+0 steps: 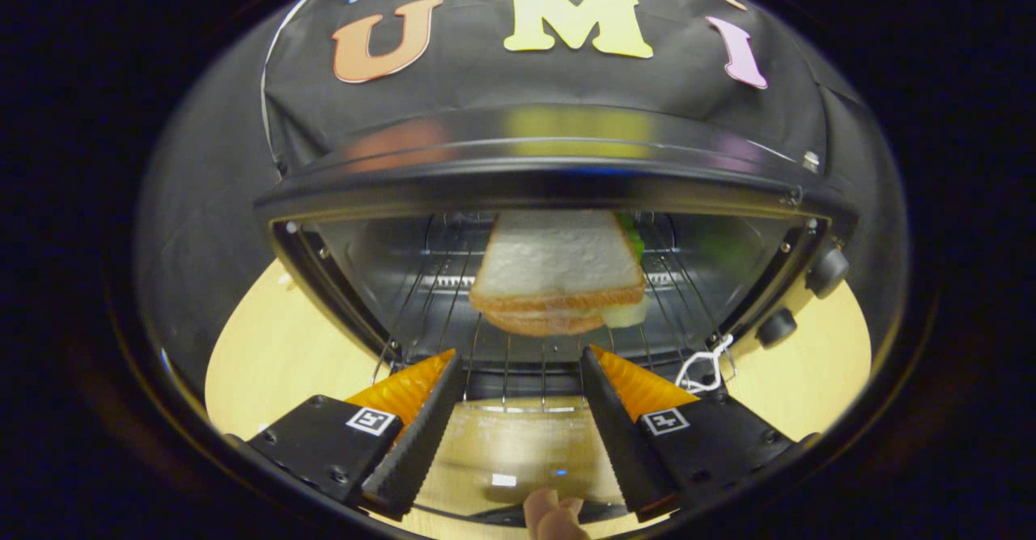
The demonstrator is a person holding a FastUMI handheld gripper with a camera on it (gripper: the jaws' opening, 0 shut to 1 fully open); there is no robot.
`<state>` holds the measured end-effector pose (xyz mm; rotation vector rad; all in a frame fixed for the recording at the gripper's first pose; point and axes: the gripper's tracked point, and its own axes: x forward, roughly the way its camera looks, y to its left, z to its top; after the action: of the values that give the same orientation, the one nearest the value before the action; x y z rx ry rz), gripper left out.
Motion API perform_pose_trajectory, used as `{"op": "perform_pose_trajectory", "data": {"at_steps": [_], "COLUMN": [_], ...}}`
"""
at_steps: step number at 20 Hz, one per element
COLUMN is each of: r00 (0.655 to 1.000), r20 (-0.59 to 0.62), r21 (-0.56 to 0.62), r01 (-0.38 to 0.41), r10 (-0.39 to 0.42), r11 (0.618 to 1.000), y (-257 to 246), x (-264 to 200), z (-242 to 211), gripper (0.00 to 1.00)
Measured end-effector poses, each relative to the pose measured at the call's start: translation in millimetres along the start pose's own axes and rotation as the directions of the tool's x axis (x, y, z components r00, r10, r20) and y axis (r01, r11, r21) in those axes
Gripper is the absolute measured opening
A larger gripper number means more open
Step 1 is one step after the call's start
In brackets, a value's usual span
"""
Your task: Open the toaster oven, put the food inside, and close the toaster oven door.
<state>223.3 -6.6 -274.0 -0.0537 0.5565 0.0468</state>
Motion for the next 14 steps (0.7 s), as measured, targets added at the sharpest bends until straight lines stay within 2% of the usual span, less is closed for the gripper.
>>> {"op": "perform_pose_trajectory", "data": {"at_steps": [7,10,14], "r00": [1.000,1.000,1.000], "r20": [0.024,0.013,-0.012], "r21": [0.039,0.021,0.075], "r01": [-0.015,-0.011,-0.024], "r10": [0.015,0.011,0.025], "r11": [0.999,1.000,0.997], "y": [-7,-8,-4], "x": [-48,-76,-109], "z": [-27,-56,-89], "gripper": [0.95,0.95,0.95]}}
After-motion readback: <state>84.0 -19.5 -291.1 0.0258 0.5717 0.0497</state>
